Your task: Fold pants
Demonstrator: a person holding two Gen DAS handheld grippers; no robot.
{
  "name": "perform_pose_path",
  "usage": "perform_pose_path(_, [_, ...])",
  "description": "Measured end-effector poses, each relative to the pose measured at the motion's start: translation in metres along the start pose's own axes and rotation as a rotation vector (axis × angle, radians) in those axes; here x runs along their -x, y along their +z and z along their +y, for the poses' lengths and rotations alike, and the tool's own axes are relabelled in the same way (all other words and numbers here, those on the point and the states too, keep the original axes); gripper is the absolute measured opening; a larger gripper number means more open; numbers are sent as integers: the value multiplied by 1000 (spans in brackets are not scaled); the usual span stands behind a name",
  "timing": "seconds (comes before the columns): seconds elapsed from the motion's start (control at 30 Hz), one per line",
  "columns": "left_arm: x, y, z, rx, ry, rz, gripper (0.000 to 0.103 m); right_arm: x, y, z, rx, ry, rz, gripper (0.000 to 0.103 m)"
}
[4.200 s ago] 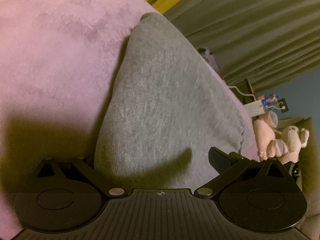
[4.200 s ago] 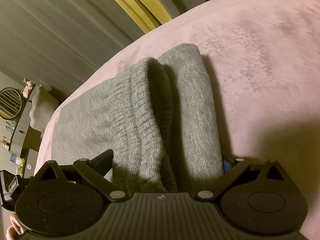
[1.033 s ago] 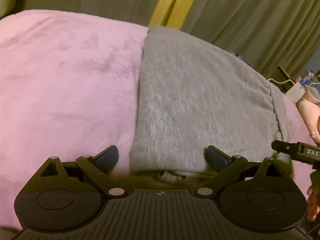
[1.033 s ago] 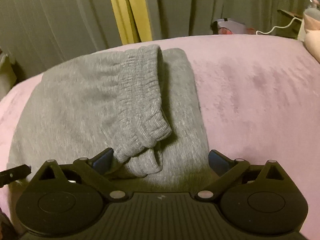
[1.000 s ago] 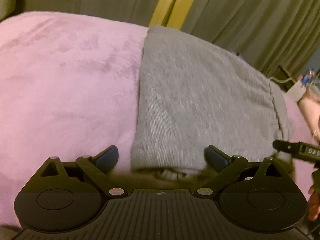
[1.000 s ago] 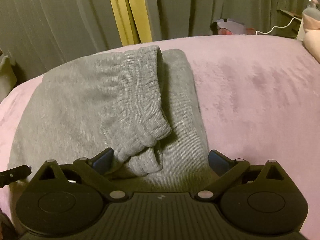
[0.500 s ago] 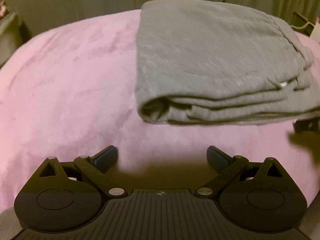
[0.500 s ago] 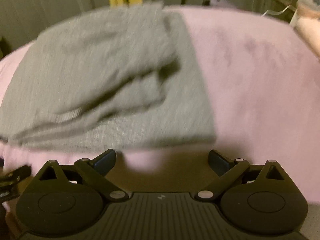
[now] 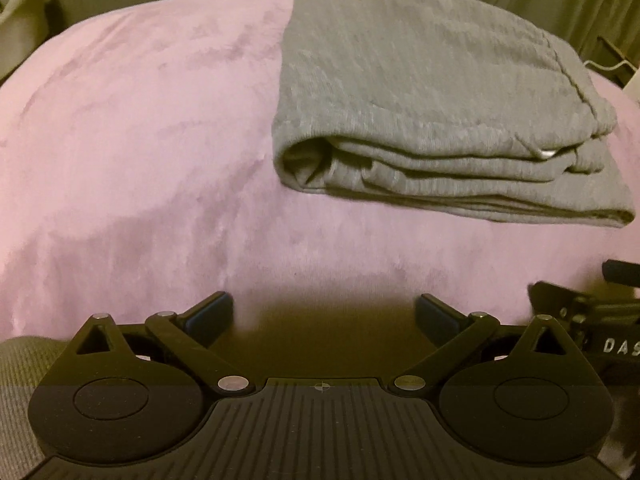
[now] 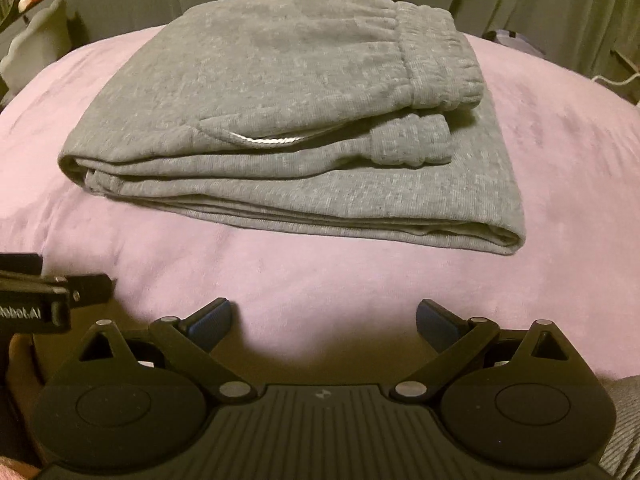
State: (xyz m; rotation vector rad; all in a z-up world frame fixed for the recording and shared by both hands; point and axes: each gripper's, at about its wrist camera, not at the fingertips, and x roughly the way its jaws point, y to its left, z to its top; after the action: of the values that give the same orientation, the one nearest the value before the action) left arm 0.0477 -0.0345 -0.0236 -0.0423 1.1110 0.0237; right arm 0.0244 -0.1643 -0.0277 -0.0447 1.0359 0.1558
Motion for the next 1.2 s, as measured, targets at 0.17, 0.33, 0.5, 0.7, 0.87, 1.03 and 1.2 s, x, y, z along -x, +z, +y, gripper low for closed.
perform_pose_path(0.17, [-3,1,1,-3,6,0,103,-10,7,2,-37,3,-1,99])
perform_pose_path(0.33, [-6,3,3,24,-6,-6,103,-16,12,6,-20,-23,8,99])
perform_pose_path(0.5, [-7,5,1,28,-1,-9,103,-18,15,3,-56,-32,-4,99])
perform_pose_path(0.7, [-8,9,-1,16,-19,-41,103,-20,22,0,-96,-47,-31,99])
perform_pose_path(0.87, [-13,17,-3,10,-24,-67,103,-21,32,-1,-103,-94,-88,99])
perform_pose_path(1.03, [-23,25,-7,-7,-15,-72,103,-32,40,4,-47,-121,-72,99])
perform_pose_path(1.2, [-29,27,-13,-42,2,-76,103,-39,42,5,-36,-125,-54,99])
